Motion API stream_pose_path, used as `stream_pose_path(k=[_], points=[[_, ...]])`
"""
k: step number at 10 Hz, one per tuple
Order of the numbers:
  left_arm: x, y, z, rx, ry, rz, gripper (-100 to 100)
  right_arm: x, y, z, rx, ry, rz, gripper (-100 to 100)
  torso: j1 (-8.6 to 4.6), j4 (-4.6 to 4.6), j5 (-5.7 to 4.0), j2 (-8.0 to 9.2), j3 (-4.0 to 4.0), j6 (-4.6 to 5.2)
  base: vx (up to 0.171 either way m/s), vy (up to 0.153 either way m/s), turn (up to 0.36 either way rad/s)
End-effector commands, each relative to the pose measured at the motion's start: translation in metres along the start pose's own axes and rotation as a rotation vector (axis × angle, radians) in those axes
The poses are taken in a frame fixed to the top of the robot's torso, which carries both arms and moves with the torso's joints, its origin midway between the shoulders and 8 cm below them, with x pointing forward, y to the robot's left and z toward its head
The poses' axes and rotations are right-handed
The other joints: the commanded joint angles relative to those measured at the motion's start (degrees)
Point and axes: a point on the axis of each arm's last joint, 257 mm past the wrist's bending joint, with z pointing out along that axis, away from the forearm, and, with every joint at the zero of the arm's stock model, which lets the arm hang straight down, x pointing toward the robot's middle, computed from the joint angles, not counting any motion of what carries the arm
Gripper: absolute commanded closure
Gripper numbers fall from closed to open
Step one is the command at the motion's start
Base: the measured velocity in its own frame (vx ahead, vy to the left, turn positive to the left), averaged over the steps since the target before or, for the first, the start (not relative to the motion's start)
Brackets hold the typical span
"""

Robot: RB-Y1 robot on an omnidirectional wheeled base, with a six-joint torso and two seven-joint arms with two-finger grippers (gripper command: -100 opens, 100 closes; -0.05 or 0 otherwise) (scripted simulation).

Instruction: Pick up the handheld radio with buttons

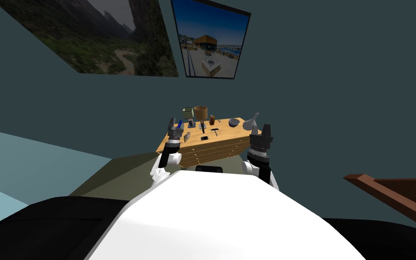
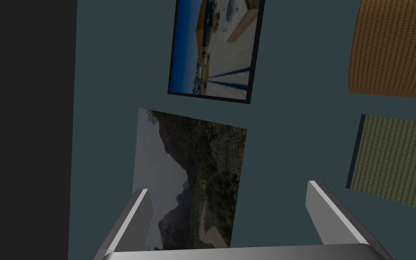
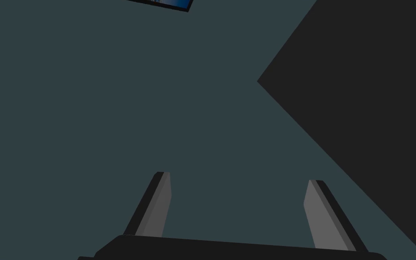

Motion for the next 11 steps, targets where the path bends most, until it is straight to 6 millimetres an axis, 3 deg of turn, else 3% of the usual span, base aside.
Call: stream_pose_path(k=[1, 6, 11], points=[[-0.004, 0.012, 0.006, -0.021, -0.005, -0.044, -100, 0.000, 0.000, 0.000, 0.000, 0.000, 0.000, 0, 0.00, 0.00, 0.00, 0.00, 0.00, 0.00, -0.041, -0.046, -0.057], [-0.023, 0.056, 0.025, -0.095, -0.055, -0.211, -100, 0.000, 0.000, 0.000, 0.000, 0.000, 0.000, 0, -0.12, -0.02, -0.03, -0.05, -0.03, -0.01, -0.035, -0.055, -0.047], [-0.057, 0.111, 0.031, -0.189, -0.162, -0.422, -100, 0.000, 0.000, 0.000, 0.000, 0.000, 0.000, 0, -0.25, -0.06, -0.06, -0.24, -0.14, -0.01, 0.009, -0.090, -0.034]])
